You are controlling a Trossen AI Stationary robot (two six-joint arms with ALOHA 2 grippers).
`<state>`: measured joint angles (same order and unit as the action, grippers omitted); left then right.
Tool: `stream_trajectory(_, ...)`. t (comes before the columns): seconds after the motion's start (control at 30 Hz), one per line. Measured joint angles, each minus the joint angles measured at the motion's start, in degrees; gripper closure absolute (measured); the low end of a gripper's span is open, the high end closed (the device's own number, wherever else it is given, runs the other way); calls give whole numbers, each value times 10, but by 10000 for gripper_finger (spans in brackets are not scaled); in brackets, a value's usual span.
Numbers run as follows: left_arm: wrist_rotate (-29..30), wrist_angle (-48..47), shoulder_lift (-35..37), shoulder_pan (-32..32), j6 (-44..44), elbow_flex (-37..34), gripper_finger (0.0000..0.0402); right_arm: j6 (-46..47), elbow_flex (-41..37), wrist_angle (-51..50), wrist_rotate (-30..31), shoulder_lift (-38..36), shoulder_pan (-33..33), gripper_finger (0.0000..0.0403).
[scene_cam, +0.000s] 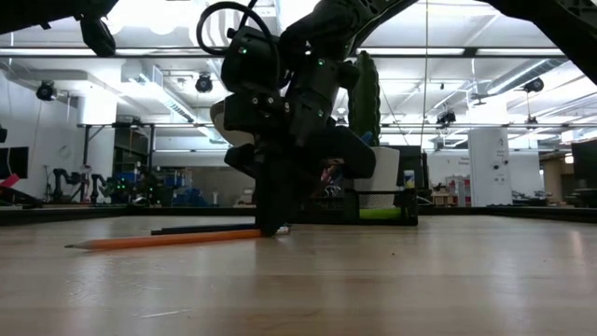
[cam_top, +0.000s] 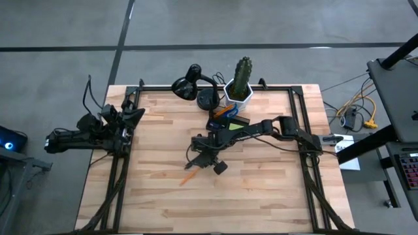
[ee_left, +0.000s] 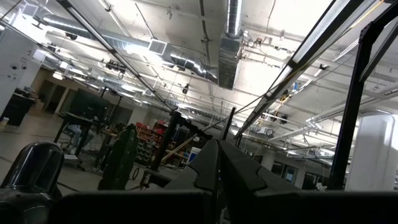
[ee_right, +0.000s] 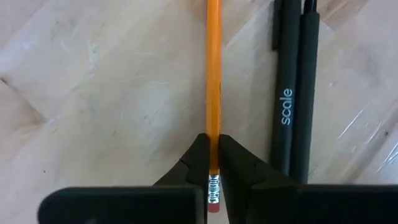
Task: Pick and place office supplies into organizer
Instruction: Put the orange pencil into the black desk organizer
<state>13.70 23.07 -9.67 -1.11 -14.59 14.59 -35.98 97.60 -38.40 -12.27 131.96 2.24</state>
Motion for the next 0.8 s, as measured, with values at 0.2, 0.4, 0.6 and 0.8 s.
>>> stream_trajectory(0.2,0,0,0,0,0,0,402,38,4,-11,0,-14,0,393)
stream_trajectory(0.4,0,0,0,0,0,0,402,63,31,-38,-10,-19,-5,394)
stream_trajectory(0.6,0,0,0,0,0,0,402,72,63,-82,-14,-21,-4,394)
stream_trajectory(0.8,0,0,0,0,0,0,402,82,126,-170,-12,-21,-4,394)
